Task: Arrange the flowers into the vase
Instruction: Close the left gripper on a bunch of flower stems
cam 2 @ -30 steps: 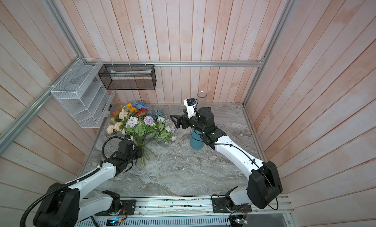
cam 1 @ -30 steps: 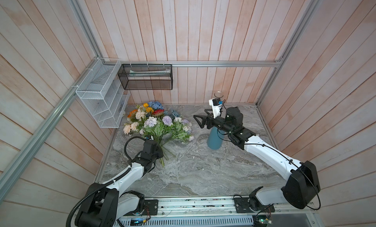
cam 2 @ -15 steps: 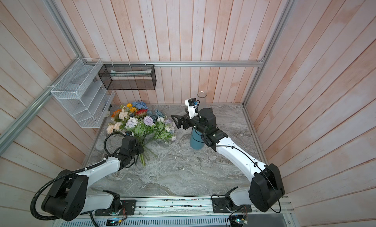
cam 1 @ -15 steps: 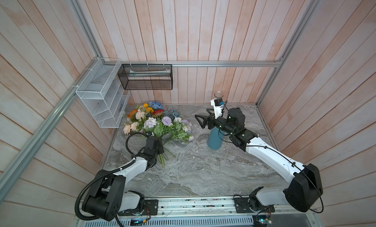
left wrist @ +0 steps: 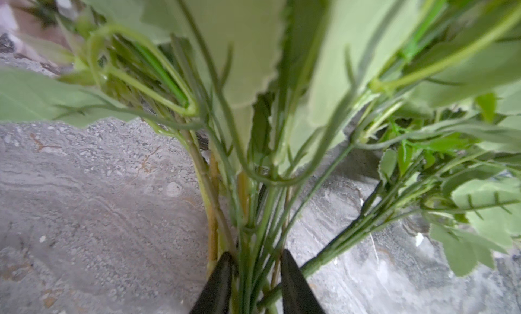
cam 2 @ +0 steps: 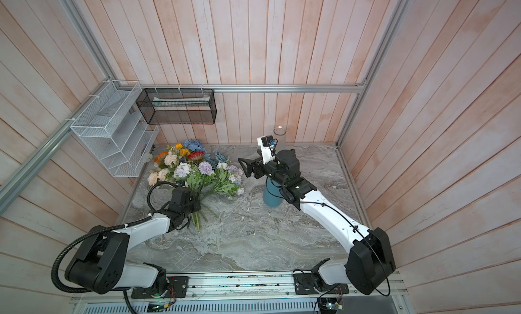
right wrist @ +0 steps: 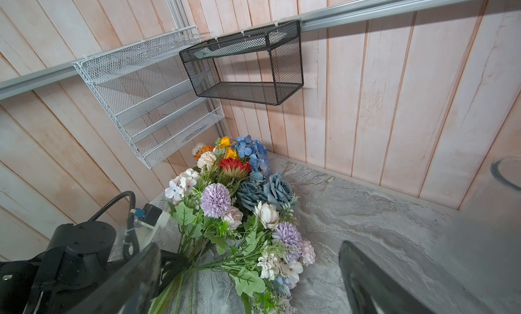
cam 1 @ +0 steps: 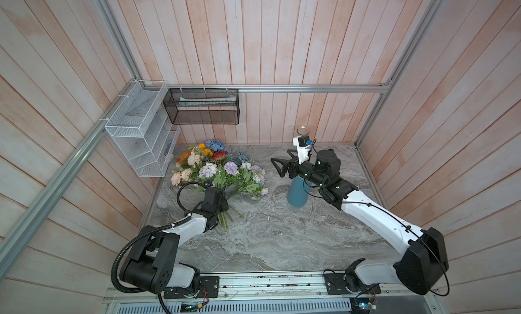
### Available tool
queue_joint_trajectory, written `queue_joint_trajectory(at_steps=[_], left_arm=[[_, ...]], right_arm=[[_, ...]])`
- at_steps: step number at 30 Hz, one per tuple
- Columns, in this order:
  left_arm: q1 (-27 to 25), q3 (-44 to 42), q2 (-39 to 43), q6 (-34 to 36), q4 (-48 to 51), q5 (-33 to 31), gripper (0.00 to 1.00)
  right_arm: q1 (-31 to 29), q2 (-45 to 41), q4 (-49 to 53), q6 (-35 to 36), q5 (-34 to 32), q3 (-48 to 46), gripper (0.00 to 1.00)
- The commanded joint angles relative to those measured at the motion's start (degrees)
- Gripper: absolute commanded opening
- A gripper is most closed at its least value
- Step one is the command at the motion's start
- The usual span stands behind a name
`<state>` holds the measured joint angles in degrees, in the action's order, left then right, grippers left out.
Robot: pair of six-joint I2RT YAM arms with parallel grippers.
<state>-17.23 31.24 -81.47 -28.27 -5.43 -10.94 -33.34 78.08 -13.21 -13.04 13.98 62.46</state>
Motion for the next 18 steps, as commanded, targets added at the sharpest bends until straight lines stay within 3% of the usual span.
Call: queue_joint_trajectory(at_steps=[1, 10, 18], left_arm=[[0.6, 1.1, -1.4, 0.5, -0.7, -0.4, 0.28], [0.6, 3.4, 4.8, 0.6, 3.3, 0.7, 0.04], [0.2, 3.2, 12.8, 1.4, 3.9, 4.5, 0.03]], right_arm=[[-0.5, -1.7, -0.5, 1.2, -1.1, -1.2, 0.98], [-0.6, -2.4, -1.4, 1.4, -1.9, -1.8, 0.98], [-1.1, -1.4, -1.7, 1.6, -1.9, -1.2, 0.98]])
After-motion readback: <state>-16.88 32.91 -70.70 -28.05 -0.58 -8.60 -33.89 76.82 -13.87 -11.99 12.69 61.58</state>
